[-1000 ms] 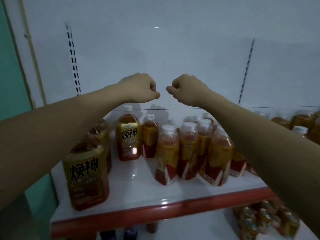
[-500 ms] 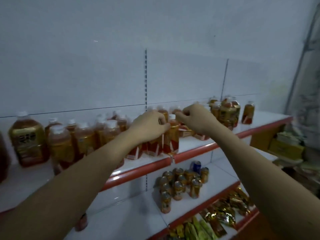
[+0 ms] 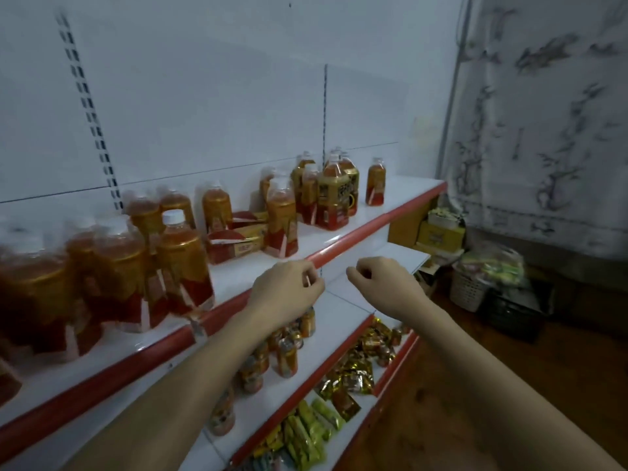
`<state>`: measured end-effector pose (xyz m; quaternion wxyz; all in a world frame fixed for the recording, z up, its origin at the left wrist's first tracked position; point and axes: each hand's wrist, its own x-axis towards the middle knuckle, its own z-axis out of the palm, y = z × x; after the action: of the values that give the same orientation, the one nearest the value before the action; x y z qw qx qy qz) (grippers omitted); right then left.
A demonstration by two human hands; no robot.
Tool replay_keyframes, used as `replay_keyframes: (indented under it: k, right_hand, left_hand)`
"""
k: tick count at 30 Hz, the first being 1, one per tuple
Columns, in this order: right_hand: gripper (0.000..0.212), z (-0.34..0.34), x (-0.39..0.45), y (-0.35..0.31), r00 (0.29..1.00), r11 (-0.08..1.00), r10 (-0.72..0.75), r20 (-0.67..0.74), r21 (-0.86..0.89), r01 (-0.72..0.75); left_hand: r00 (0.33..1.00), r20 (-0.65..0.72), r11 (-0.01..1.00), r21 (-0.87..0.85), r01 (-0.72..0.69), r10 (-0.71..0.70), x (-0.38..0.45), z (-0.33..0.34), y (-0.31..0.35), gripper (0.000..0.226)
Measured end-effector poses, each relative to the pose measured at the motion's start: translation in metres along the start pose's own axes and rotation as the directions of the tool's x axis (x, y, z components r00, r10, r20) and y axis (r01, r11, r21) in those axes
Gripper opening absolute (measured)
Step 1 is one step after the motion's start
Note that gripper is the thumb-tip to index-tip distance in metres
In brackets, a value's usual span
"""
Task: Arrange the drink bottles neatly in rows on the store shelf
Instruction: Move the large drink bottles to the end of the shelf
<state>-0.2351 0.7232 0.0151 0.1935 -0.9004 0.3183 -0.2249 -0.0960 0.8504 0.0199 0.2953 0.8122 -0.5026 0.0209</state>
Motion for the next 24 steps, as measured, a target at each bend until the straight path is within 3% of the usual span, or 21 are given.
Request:
replay_keyframes:
  k: [7,15,19,24]
  right_hand:
    - [0.036,0.011,0.068,0.095,0.993,0.993,0.119,-0.025,-0.012,-0.120]
    - [0.016,0.032,0.153,0.172,0.994,0.986,0.103,0.045,0.125,-0.108]
    - [0.012,0.027,0.204,0.215,0.997,0.952,0.060,0.041,0.297,-0.070]
    - [0.014,0.025,0.259,0.257,0.990,0.893,-0.093,0.105,0.448,0.036]
  left_hand:
    - [0.997,-0.036,0.997,-0.034,-0.071,0.070,0.109,0.087,0.004,0.016]
    - [0.988,-0.128,0.990,-0.104,-0.094,0.080,0.211,0.139,0.011,0.007]
    - [0.961,-0.275,0.981,-0.192,-0.028,-0.026,0.255,0.160,0.012,0.011]
    - [0.865,-0.379,0.898,-0.410,0.162,-0.329,0.285,0.186,0.013,0.036]
